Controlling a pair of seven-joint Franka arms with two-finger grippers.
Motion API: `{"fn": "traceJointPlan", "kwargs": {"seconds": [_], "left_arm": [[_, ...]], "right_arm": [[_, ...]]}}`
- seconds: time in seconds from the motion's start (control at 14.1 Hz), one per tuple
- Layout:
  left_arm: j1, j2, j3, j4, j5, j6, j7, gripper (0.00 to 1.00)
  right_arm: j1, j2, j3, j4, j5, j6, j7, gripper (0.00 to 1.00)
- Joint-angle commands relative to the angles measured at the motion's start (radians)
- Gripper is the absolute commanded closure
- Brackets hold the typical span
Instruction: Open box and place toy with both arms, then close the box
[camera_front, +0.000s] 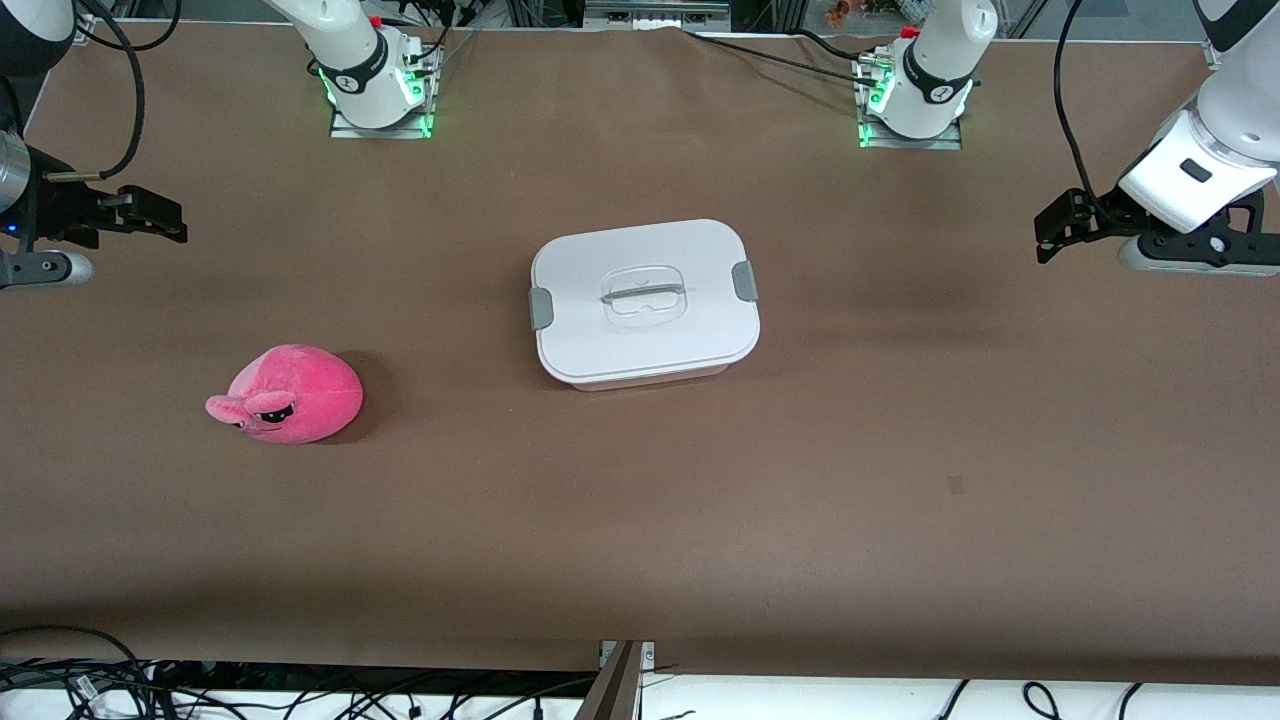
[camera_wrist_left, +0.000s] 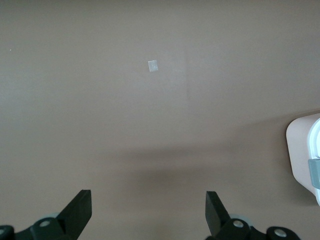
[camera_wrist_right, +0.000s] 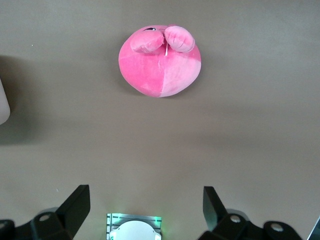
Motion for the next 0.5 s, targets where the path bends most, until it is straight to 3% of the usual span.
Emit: {"fn": "traceJointPlan", "kwargs": {"seconds": [0.0, 0.43], "left_arm": [[0.005, -0.008, -0.001, -0.008, -0.018, 0.007, 0.007, 0.0], [0.003, -0.008, -0.009, -0.007, -0.018, -0.002, -0.004, 0.0]], "right_arm": [[0.001, 0.01, 0.003, 0.027, -0.011, -0.014, -0.003, 0.0], [0.001, 0.01, 0.003, 0.027, -0.01, -0.014, 0.008, 0.0]]}}
